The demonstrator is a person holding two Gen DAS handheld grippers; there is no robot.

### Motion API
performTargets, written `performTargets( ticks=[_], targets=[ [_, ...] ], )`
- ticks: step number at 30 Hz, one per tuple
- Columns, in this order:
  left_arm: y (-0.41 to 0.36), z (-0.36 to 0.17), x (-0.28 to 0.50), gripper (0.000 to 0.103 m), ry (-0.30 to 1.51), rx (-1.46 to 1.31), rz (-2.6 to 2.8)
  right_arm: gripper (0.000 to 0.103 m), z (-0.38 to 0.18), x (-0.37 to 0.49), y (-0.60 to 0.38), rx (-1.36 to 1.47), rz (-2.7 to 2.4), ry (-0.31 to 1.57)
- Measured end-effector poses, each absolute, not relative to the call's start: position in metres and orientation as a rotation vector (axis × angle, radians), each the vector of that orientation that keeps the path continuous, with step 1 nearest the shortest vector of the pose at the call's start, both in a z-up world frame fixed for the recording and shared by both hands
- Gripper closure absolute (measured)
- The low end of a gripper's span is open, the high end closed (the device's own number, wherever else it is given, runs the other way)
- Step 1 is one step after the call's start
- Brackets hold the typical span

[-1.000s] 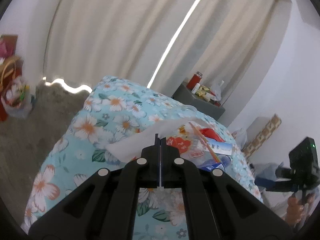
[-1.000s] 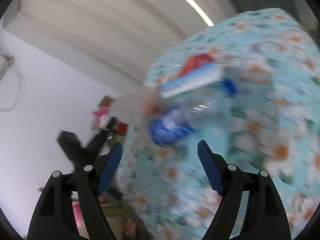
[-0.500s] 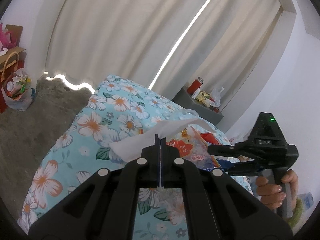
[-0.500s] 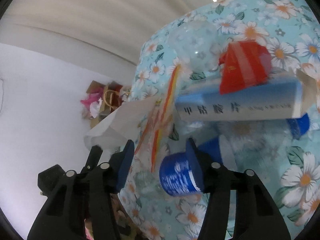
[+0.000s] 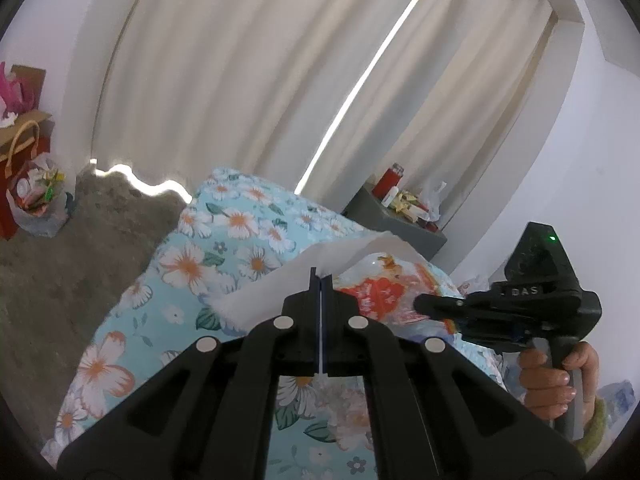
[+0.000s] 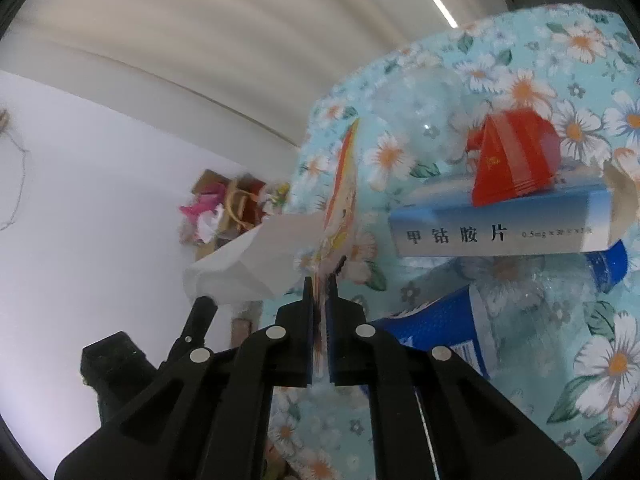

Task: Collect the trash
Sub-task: 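Grasp the red-printed wrapper with the right tool while the left tool holds the tissue, then carry the tissue and wrapper to the wastebasket and open both tools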

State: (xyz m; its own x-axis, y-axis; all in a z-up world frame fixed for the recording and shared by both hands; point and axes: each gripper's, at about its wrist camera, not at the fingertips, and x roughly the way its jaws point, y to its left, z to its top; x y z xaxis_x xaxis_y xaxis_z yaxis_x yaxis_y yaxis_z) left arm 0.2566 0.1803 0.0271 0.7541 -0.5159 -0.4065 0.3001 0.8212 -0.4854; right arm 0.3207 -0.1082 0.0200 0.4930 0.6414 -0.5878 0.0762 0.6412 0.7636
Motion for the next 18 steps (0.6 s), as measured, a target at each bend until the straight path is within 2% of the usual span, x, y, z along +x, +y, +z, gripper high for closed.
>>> performTargets(
  ticks=[10,18],
  targets=[
    [0.162,0.084,0.226,0.103,0.457,-0.357,-0.536,0.098,0.070,0.258,-0.143,0.890,0.451,0.838],
    [0.101,0.125,0.184,0.103,0.424,-0.260,-0.712,0.098,0.085,0.153,-0.199,0.967,0.384,0.669]
  ],
)
